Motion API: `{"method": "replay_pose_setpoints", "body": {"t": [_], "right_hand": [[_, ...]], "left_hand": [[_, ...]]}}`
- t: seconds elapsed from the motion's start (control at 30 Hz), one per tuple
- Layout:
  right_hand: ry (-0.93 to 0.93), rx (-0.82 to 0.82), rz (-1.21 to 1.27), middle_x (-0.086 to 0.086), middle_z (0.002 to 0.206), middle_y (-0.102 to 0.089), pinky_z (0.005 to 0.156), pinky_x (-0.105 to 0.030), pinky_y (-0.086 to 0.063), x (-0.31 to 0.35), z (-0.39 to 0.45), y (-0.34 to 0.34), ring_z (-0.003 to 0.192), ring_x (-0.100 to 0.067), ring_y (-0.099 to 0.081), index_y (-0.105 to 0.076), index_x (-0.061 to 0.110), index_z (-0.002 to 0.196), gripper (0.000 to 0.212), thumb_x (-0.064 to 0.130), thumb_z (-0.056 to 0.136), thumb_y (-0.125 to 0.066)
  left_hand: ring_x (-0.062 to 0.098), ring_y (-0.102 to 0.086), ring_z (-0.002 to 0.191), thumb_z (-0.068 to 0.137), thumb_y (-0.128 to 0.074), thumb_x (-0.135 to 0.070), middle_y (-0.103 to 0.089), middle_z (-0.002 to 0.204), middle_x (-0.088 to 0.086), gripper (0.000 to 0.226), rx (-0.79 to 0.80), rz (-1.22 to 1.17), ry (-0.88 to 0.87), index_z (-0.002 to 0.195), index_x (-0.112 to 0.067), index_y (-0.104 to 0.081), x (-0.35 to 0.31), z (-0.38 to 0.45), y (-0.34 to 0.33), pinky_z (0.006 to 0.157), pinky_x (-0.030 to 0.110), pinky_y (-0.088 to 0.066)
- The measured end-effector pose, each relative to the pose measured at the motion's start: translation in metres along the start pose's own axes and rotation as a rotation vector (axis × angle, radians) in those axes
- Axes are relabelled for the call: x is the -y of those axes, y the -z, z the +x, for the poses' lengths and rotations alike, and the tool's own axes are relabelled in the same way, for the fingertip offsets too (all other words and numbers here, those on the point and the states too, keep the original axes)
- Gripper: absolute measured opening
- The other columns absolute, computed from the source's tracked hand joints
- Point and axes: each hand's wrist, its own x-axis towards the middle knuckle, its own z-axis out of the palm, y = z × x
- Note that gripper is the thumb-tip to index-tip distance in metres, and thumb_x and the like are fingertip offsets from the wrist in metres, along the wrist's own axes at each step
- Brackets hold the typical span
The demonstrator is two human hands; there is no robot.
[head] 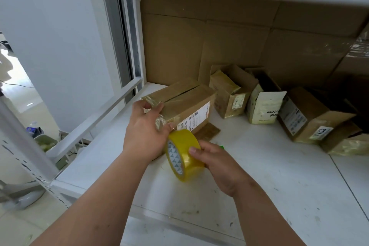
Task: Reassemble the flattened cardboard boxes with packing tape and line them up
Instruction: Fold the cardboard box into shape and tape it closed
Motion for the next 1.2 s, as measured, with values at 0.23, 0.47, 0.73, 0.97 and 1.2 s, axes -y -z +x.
{"method": "replay_pose_setpoints", "body": {"t": [0.23, 0.47, 0.73, 0.97, 1.2], "right_hand": [[0.044, 0.081, 0.003, -0.007, 0.119, -0.07, 0.104, -0.035, -0.044, -0.015, -0.005, 0.004, 0.113, -0.021, -0.063, -0.066, 0.018, 0.119, 0.033, 0.023, 0.087, -0.064], [0.041, 0.167, -0.087, 0.006, 0.116, -0.071, 0.098, -0.026, -0.047, -0.024, -0.019, 0.013, 0.11, -0.009, -0.064, -0.064, 0.027, 0.117, 0.03, 0.028, 0.087, -0.06], [0.064, 0.142, -0.258, 0.011, 0.115, -0.071, 0.104, -0.041, -0.048, -0.021, -0.02, 0.004, 0.109, -0.006, -0.065, -0.061, 0.031, 0.123, 0.027, 0.03, 0.096, -0.061], [0.091, 0.109, -0.241, 0.014, 0.109, -0.072, 0.09, -0.018, -0.05, -0.018, -0.023, -0.001, 0.1, 0.002, -0.066, -0.064, 0.028, 0.117, 0.02, 0.028, 0.097, -0.06], [0.114, 0.106, -0.224, 0.009, 0.11, -0.073, 0.095, -0.024, -0.051, -0.017, -0.026, -0.005, 0.103, -0.004, -0.067, -0.064, 0.02, 0.12, 0.023, 0.022, 0.098, -0.059]], "left_hand": [[0.025, -0.051, 0.122, 0.087, -0.066, -0.05, -0.03, 0.137, -0.005, 0.064, 0.064, 0.05, 0.01, 0.145, -0.029, -0.049, 0.001, 0.004, 0.006, 0.104, 0.045, -0.045], [0.021, -0.053, 0.118, 0.091, -0.063, -0.047, -0.033, 0.14, -0.008, 0.062, 0.069, 0.063, 0.025, 0.147, -0.029, -0.045, -0.003, 0.005, 0.012, 0.101, 0.045, -0.046], [0.013, -0.062, 0.117, 0.095, -0.065, -0.026, -0.049, 0.146, -0.013, 0.053, -0.025, -0.297, 0.194, 0.144, -0.035, -0.048, -0.006, -0.008, 0.001, 0.096, 0.031, -0.049], [0.005, -0.063, 0.094, 0.101, -0.052, -0.019, -0.063, 0.123, -0.015, 0.052, -0.042, -0.442, 0.318, 0.148, -0.038, -0.041, -0.012, -0.018, -0.007, 0.061, 0.009, -0.041], [0.02, -0.061, 0.103, 0.104, -0.044, -0.032, -0.062, 0.121, -0.001, 0.048, -0.001, -0.383, 0.358, 0.151, -0.034, -0.035, -0.027, -0.021, -0.007, 0.097, 0.039, -0.051]]}}
